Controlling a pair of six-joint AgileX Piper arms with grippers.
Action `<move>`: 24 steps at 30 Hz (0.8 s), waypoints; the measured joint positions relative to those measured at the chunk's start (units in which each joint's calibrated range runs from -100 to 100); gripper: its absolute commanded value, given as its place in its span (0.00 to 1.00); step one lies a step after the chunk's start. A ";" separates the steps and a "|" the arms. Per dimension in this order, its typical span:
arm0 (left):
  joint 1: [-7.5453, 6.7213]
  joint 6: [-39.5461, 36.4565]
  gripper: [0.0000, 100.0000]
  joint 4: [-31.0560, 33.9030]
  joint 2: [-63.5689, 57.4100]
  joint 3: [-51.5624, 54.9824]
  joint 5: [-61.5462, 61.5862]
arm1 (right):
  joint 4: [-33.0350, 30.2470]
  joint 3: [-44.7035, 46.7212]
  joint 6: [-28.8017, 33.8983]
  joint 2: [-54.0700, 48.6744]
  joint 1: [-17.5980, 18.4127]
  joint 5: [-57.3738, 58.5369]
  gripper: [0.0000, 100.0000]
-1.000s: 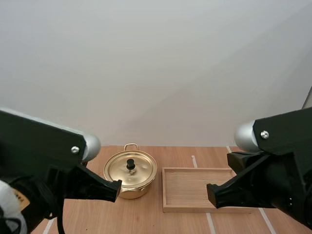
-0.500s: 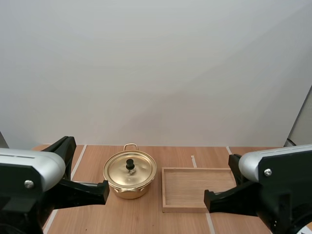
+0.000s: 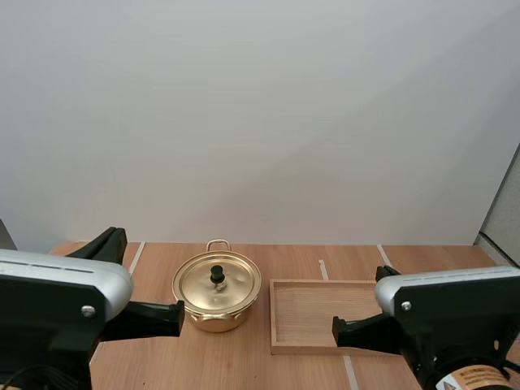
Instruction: Open the lid, put the grape in the pot, and close it
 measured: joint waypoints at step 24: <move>0.00 -1.09 0.00 0.00 -0.11 31.17 -21.15 | -1.24 20.02 1.15 0.00 0.00 -7.34 0.00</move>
